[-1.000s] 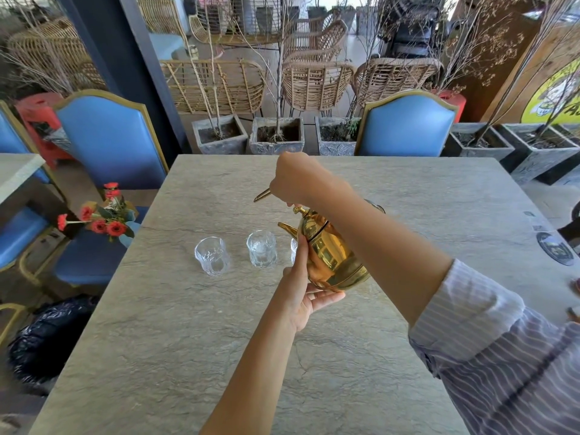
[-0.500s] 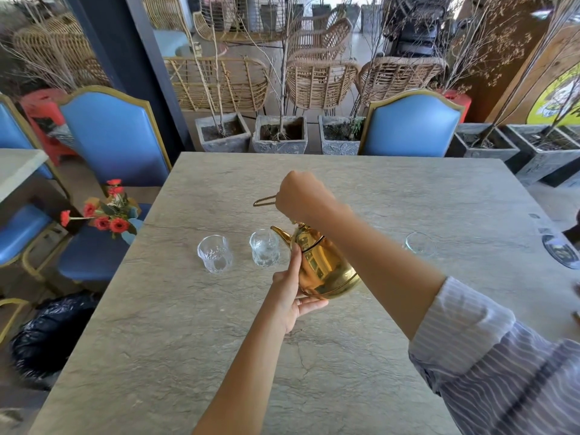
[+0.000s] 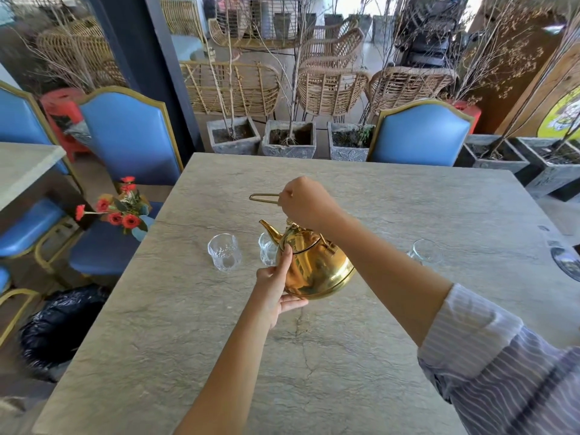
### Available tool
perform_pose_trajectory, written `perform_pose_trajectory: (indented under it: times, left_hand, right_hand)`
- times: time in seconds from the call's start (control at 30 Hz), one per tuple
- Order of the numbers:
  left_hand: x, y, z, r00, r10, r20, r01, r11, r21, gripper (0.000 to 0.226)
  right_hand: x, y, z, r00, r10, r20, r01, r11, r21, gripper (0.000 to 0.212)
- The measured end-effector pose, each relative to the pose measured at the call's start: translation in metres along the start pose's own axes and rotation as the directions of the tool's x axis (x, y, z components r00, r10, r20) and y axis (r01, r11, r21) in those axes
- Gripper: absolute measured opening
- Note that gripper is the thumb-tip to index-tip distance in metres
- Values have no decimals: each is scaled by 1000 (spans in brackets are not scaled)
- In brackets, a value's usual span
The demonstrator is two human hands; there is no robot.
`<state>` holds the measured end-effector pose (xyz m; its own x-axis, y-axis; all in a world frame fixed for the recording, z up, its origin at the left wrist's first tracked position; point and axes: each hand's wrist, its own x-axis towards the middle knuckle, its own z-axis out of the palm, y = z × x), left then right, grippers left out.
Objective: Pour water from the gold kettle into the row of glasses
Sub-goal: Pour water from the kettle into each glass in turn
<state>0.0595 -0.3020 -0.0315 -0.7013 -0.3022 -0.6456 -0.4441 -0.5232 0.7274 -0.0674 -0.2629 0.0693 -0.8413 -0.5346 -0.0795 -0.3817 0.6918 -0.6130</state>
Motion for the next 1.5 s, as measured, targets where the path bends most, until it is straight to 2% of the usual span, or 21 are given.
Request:
perform_pose_trajectory:
  times: [0.23, 0.37, 0.5, 0.63, 0.8, 1.0, 1.23, 1.5]
  left_hand:
    - [-4, 2, -22, 1000, -2, -6, 1, 997, -76, 88]
    - [-3, 4, -34, 1000, -10, -6, 10, 995, -101, 73]
    - [-5, 7, -39, 1000, -30, -10, 28, 988, -155, 56]
    - [-8, 9, -40, 1000, -28, 2, 28, 978, -207, 53]
    - [-9, 11, -38, 1000, -15, 20, 20, 971, -238, 55]
    - [-14, 14, -32, 998, 2, 59, 15, 954, -300, 52]
    - [-19, 17, -30, 993, 29, 114, 12, 940, -341, 50]
    - [-22, 19, -26, 990, 37, 138, 10, 943, -332, 60]
  right_hand:
    - [4, -32, 8, 994, -92, 59, 95, 995, -42, 27]
    - [7, -53, 20, 991, -102, 84, 108, 991, -80, 25]
    - [13, -71, 27, 984, -106, 141, 133, 970, -204, 31]
    - [18, -84, 33, 980, -104, 171, 151, 945, -290, 26]
    - [18, -96, 35, 976, -132, 174, 181, 936, -303, 7]
    - [19, -105, 37, 973, -140, 183, 196, 919, -341, 6]
    - [19, -112, 32, 971, -142, 191, 207, 902, -379, 17]
    - [18, -116, 27, 957, -205, 205, 276, 863, -423, 31]
